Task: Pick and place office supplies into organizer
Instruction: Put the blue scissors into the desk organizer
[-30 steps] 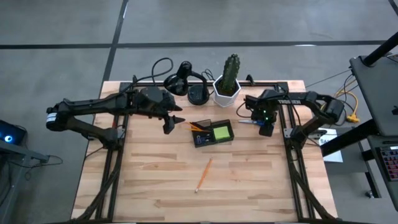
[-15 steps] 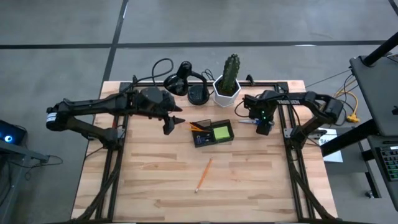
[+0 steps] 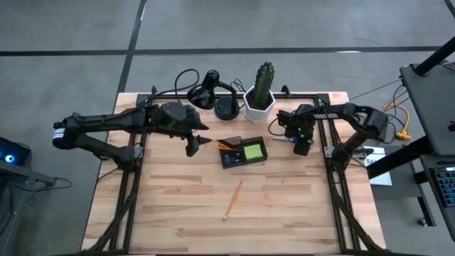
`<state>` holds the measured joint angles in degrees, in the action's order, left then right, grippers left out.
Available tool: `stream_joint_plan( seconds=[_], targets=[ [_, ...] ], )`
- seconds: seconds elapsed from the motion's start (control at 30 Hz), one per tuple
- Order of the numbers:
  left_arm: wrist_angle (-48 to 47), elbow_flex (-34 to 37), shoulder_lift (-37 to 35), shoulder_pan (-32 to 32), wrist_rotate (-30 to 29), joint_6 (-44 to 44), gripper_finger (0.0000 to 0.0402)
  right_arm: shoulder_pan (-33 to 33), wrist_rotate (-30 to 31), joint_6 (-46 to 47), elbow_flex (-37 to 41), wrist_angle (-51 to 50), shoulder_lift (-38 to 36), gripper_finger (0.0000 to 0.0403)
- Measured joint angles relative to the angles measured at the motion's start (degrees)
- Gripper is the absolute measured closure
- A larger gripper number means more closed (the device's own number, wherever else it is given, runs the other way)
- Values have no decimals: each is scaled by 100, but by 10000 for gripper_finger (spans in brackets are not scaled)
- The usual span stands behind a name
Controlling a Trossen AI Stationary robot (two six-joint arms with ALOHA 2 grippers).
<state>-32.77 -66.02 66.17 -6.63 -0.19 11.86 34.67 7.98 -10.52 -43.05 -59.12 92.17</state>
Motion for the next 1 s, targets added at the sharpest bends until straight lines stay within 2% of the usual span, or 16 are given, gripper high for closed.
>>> stream_joint_plan(
  seconds=[0.17, 0.3, 0.67, 1.0],
  targets=[
    [-75, -2, 0, 7, -2, 0, 167, 132, -25, -57, -7, 0, 201, 212],
    [-86, -2, 0, 4, -3, 125, 167, 198, -111, -135, -17, -7, 344, 230],
    [-77, -4, -106, 4, -13, 133, 167, 206, -115, -321, 4, 33, 333, 339],
    [-73, -4, -149, 4, -15, 133, 167, 214, -199, -281, -23, -17, 340, 341]
  ],
)
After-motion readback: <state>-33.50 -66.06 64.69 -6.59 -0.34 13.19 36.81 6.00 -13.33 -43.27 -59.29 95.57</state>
